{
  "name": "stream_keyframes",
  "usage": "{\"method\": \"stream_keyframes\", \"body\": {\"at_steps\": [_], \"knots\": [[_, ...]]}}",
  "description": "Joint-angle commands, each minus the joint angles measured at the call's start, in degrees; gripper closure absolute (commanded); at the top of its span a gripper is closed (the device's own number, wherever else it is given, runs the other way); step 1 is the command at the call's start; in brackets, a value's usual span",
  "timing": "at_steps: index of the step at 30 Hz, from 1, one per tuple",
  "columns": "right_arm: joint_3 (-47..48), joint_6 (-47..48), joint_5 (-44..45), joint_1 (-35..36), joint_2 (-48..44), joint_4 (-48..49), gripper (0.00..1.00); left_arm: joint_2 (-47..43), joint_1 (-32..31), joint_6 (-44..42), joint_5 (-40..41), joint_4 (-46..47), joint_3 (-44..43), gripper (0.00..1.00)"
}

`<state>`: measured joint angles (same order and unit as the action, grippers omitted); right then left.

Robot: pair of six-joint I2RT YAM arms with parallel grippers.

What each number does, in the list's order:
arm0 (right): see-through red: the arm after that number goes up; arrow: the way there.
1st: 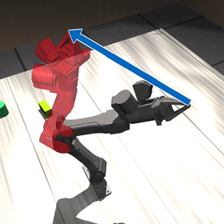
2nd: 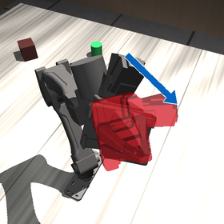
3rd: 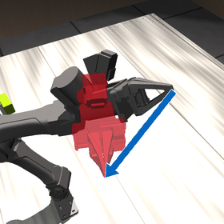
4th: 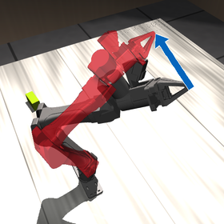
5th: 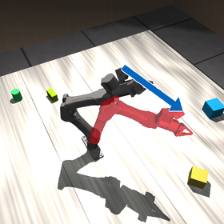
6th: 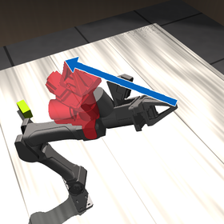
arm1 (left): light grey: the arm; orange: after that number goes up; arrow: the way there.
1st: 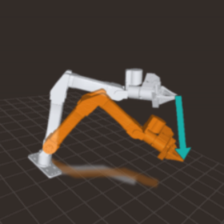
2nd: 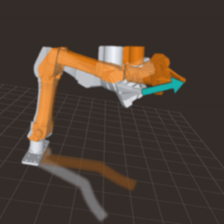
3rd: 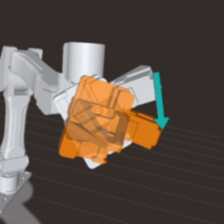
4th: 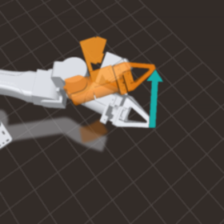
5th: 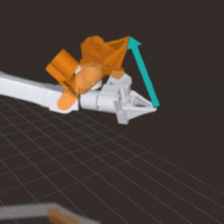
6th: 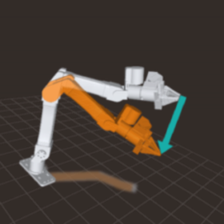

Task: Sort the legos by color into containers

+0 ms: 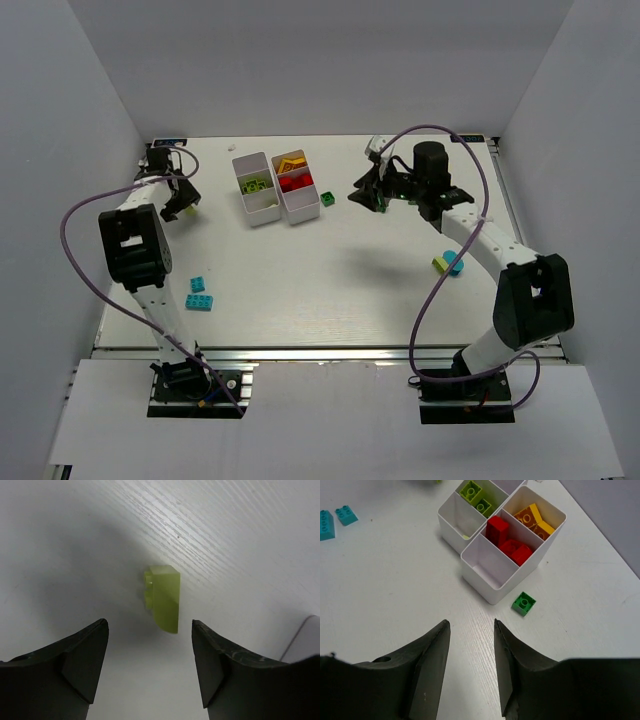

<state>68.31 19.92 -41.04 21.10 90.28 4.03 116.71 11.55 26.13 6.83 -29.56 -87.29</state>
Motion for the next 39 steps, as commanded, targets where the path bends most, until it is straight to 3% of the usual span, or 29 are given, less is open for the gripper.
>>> {"method": "stream_keyframes", "body": {"at_steps": [1,7,14,17,22,28,35,39], "knots": [[-1.1,-1.3,-1.5,-0.4,-2.5,1.5,0.54,1.8,0.0,-0.6,1.3,0.2,-4.6,0.24],[-2.0,-1.5,-1.1,-0.4,-3.6,1.0,0.54,5.3,0.1,-0.8,1.0,-0.1,-7.1,0.3],[-2.2,-0.9,-0.6,-0.5,-4.8,-0.3,0.54,5.8,0.1,-0.6,0.9,1.4,-6.8,0.51],[-3.0,-0.6,-0.3,-0.5,-5.3,-0.6,0.54,3.9,0.1,-1.4,0.0,2.7,-4.4,0.66],[-4.0,0.5,0.1,-0.6,-6.7,-1.2,0.54,-5.9,-0.6,-5.9,-5.9,7.0,3.9,0.79],[-4.2,2.6,-0.5,-1.8,-7.7,-3.2,0.55,-25.1,-7.9,-16.0,-18.6,16.7,21.1,0.8],[-5.0,6.7,-5.5,-5.2,-8.9,-6.7,0.75,-38.8,-18.3,-30.9,-27.8,20.9,29.4,0.83],[-5.8,7.9,-8.4,-6.1,-9.3,-7.5,0.9,-38.5,-21.3,-39.2,-28.0,19.7,28.2,0.83]]}}
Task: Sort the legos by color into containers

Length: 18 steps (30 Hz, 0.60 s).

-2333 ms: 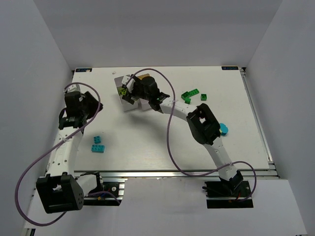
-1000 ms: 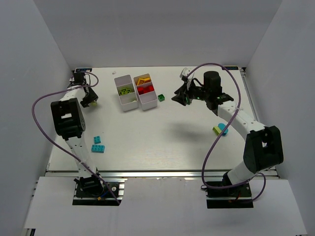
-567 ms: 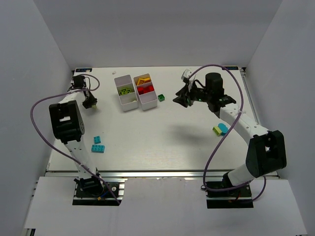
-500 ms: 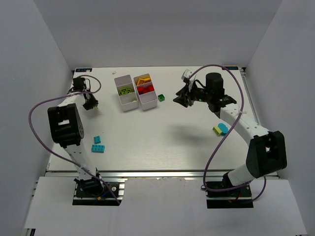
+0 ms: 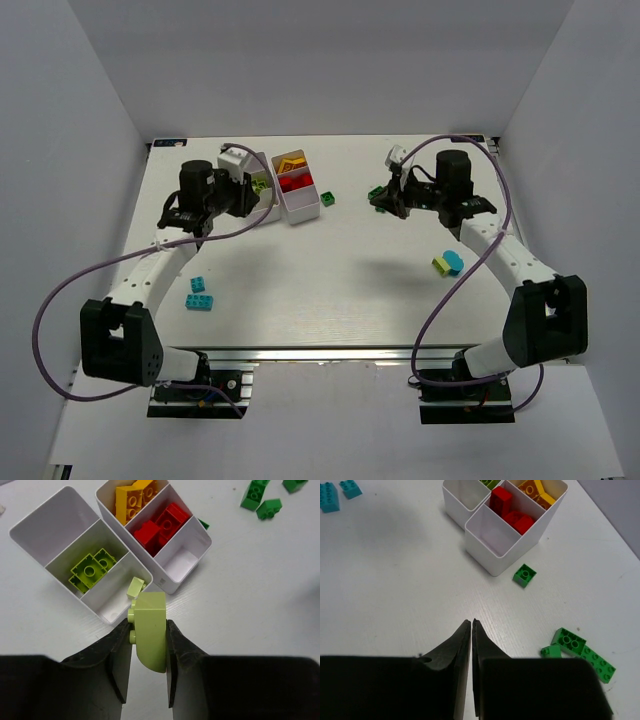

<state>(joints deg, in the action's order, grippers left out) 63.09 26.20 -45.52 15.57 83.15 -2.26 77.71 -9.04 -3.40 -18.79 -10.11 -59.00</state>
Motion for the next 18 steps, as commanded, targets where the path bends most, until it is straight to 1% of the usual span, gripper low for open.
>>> {"method": "stream_keyframes", "body": {"at_steps": [1,5,6,10,15,18], "knots": [[-0.7,1.7,-4.1,-0.5,-2.4,-1.2,0.92,2.1,-1.2,-12.6,-2.8,-0.6,-1.5,0.84],[-1.2,1.7,-4.0,-0.7,-3.2,-0.9,0.93,5.8,-2.4,-20.4,-3.5,-2.5,-5.3,0.84],[-1.3,1.7,-3.8,-0.7,-3.3,-1.0,0.92,7.5,-2.5,-24.1,-4.0,-2.8,-5.9,0.84],[-1.8,1.8,-3.4,-0.9,-4.0,-0.8,0.91,10.8,-3.1,-30.5,-4.0,-2.9,-7.8,0.84],[-2.2,1.8,-3.1,-1.4,-4.1,-0.8,0.89,14.2,-3.1,-34.2,-2.3,-2.1,-9.9,0.81],[-2.2,1.9,-3.2,-1.6,-4.1,-0.9,0.88,15.9,-3.2,-34.7,-0.6,-0.5,-10.3,0.78]]}}
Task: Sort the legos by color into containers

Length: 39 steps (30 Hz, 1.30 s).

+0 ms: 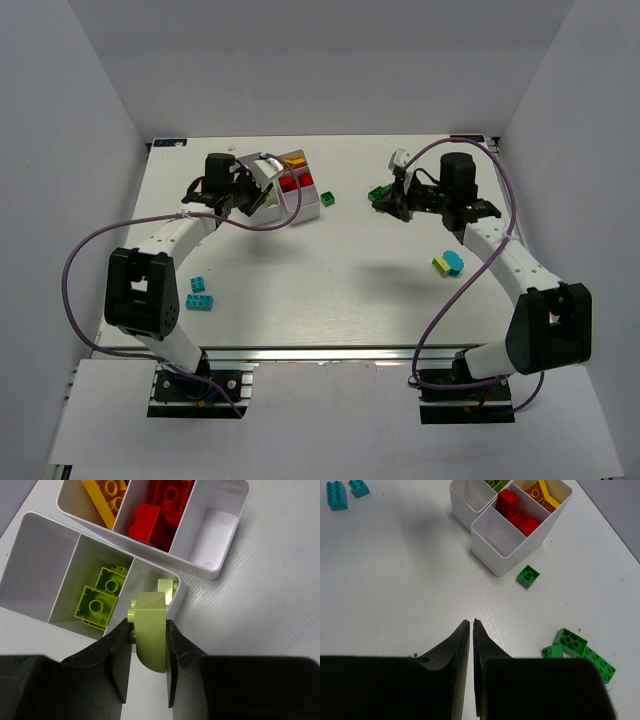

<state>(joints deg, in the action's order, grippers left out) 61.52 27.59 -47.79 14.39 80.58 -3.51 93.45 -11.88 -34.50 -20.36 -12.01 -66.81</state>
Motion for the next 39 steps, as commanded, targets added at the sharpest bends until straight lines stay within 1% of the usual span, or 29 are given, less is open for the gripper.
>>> {"method": "stream_keyframes", "body": {"at_steps": [1,7,10,13,16,23,28,32,33,35,36,38,39], "knots": [[-0.5,0.5,-0.9,-0.5,-1.4,0.3,0.87,0.6,-0.4,-3.6,1.5,1.8,-2.5,0.77],[0.1,0.3,-1.0,-0.8,-0.8,0.3,0.86,3.1,-1.4,-4.4,7.7,5.1,-2.4,0.67],[0.2,0.1,-1.1,-0.9,-0.7,0.4,0.86,3.6,-1.9,-4.6,9.9,6.9,-2.3,0.64],[0.2,-0.1,-1.2,-0.9,-0.6,0.5,0.85,4.4,-2.3,-5.0,11.6,7.7,-2.4,0.58],[0.1,-0.2,-1.2,-1.0,-0.6,0.5,0.84,4.9,-2.4,-5.1,12.5,7.9,-2.3,0.47],[0.3,-0.2,-1.0,-1.3,-0.3,0.6,0.84,5.2,-3.1,-4.8,13.6,8.8,-1.4,0.42],[0.5,0.4,-0.8,-1.3,-0.3,-0.3,0.82,4.2,-3.2,-3.5,14.7,9.4,-2.6,0.42],[0.8,1.8,0.0,-1.5,-0.2,-2.6,0.78,1.5,-3.2,-0.6,14.9,10.2,-3.5,0.45],[1.1,2.7,0.6,-1.5,-0.1,-3.4,0.77,-0.1,-3.2,1.2,14.9,10.4,-3.5,0.48],[1.8,3.9,2.0,-1.5,0.3,-6.7,0.73,-1.7,-3.2,4.0,15.2,10.4,-3.5,0.49],[2.5,4.5,2.7,-1.5,0.8,-8.1,0.71,-3.3,-3.2,6.9,15.3,9.8,-3.5,0.52],[3.3,6.3,4.3,-1.9,1.5,-12.6,0.64,-5.0,-3.2,10.6,15.3,9.3,-3.1,0.54],[3.5,7.1,5.3,-2.2,2.3,-14.3,0.61,-5.8,-3.2,14.6,15.3,9.0,-2.7,0.54]]}}
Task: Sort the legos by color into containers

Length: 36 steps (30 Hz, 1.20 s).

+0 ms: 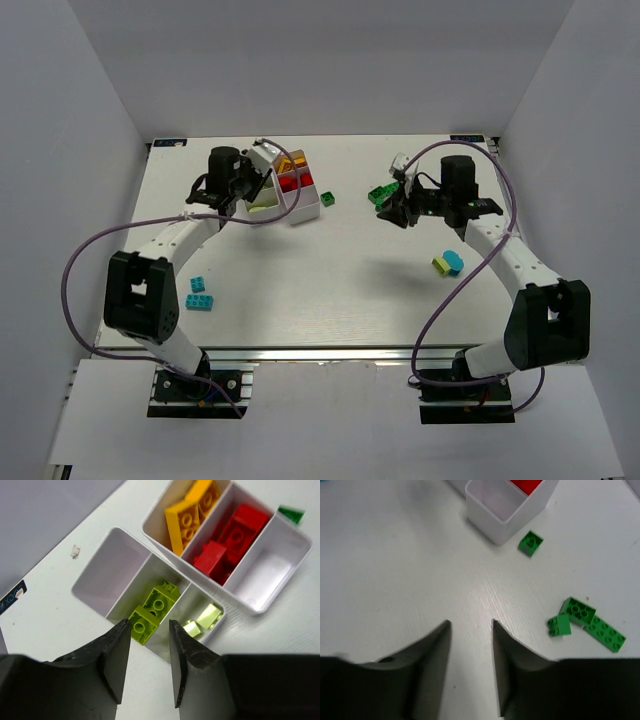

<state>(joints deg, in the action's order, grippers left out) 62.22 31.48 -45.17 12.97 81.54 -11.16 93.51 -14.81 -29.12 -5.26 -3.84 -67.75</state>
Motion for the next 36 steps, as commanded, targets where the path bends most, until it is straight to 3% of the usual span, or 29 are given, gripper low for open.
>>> {"method": "stream_keyframes", "body": {"at_steps": [1,3,4,8,11,12,16,20,29,36], "knots": [[3.7,5.4,3.3,-1.3,1.9,-8.8,0.51,-7.8,-0.3,11.3,0.9,0.8,-1.3,0.53],[4.4,8.3,5.4,-2.3,3.0,-15.2,0.31,-9.9,-0.2,19.4,2.8,1.2,0.9,0.45],[4.6,9.7,6.4,-2.7,3.3,-16.9,0.11,-11.9,-0.2,22.0,4.0,1.2,1.7,0.34],[1.9,22.6,8.3,-6.1,1.6,-24.0,0.11,-16.7,0.0,33.1,10.1,-0.1,5.6,0.14],[-3.2,41.1,6.2,-11.1,-2.1,-27.8,0.1,-18.8,0.7,39.2,10.0,-3.4,6.8,0.02],[-4.5,52.3,4.8,-12.3,-3.6,-29.2,0.1,-19.1,1.1,40.9,9.4,-5.0,6.9,0.02],[-5.9,73.3,5.3,-20.0,-1.7,-39.6,0.1,-19.9,1.8,43.1,6.7,-8.9,7.0,0.02],[-2.4,78.7,7.6,-24.1,4.8,-45.3,0.11,-21.0,3.7,45.6,6.0,-12.5,7.9,0.02],[-2.9,81.6,11.3,-26.6,7.4,-44.1,0.11,-24.6,11.5,52.0,-1.5,-12.7,13.0,0.02],[-3.9,81.5,13.6,-26.8,9.2,-39.3,0.11,-25.0,12.3,52.6,-3.0,-13.1,14.0,0.02]]}}
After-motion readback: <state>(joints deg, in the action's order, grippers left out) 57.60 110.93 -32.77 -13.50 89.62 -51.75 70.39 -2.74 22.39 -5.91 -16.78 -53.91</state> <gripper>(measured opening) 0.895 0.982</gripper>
